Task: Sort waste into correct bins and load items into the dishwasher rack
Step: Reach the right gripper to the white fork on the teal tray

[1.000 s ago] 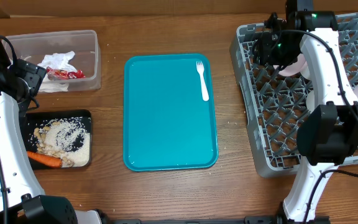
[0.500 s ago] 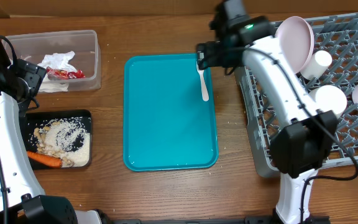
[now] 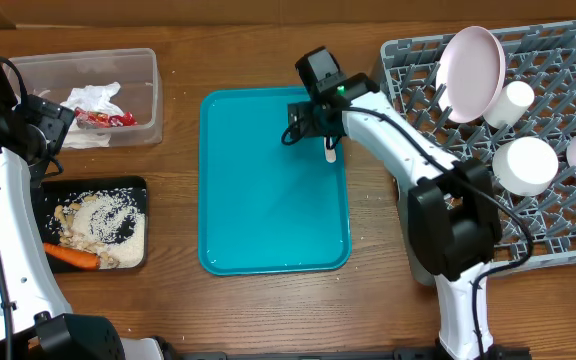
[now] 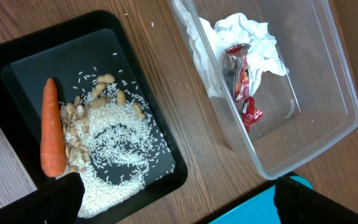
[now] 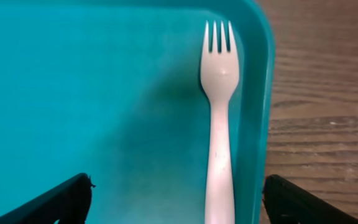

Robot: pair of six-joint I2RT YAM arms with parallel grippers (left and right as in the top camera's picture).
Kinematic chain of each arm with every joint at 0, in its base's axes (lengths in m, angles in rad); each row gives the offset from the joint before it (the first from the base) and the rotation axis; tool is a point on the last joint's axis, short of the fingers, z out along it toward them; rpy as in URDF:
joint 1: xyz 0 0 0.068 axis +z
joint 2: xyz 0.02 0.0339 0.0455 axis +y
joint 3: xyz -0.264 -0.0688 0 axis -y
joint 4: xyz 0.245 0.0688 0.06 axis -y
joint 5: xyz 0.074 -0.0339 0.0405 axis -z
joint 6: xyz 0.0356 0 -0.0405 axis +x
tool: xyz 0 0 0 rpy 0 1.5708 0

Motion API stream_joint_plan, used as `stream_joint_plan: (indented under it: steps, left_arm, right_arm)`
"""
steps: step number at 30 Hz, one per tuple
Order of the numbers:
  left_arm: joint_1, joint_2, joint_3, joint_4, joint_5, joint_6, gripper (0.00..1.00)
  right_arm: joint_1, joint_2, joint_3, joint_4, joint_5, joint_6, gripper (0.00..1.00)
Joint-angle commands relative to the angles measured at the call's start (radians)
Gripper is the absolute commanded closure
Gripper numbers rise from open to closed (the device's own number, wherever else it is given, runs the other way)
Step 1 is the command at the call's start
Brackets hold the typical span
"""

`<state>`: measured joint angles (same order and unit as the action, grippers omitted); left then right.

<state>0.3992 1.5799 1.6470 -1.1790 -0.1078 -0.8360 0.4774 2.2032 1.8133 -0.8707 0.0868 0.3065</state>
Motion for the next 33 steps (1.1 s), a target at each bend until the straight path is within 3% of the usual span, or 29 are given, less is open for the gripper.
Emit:
stream_joint_plan:
  steps: [1,11,15,22,28,33]
  left_arm:
    - [-0.001,0.004,0.007,0.002,-0.003,-0.009,0.0]
    - [-0.001,0.004,0.007,0.002,-0.003,-0.01,0.0]
    - [-0.001,0.004,0.007,0.002,-0.003,-0.009,0.0]
    - [-0.001,0.004,0.007,0.002,-0.003,-0.009,0.0]
    - [-0.001,0.004,0.007,0.002,-0.003,-0.01,0.0]
    - [-0.001,0.004,0.007,0.002,-0.003,-0.009,0.0]
  right_arm:
    - [0.005,0.051,-0.008,0.011,0.014,0.009,0.1]
    - [0.008,0.105,-0.014,0.032,-0.003,0.01,0.11]
    - [0.014,0.116,-0.02,0.032,-0.024,0.019,0.2]
    - [0.063,0.178,-0.026,0.027,-0.013,0.09,0.45]
    - [0.084,0.183,-0.026,0.007,-0.013,0.114,0.76]
    - [0.084,0.182,-0.004,-0.054,-0.014,0.114,0.88]
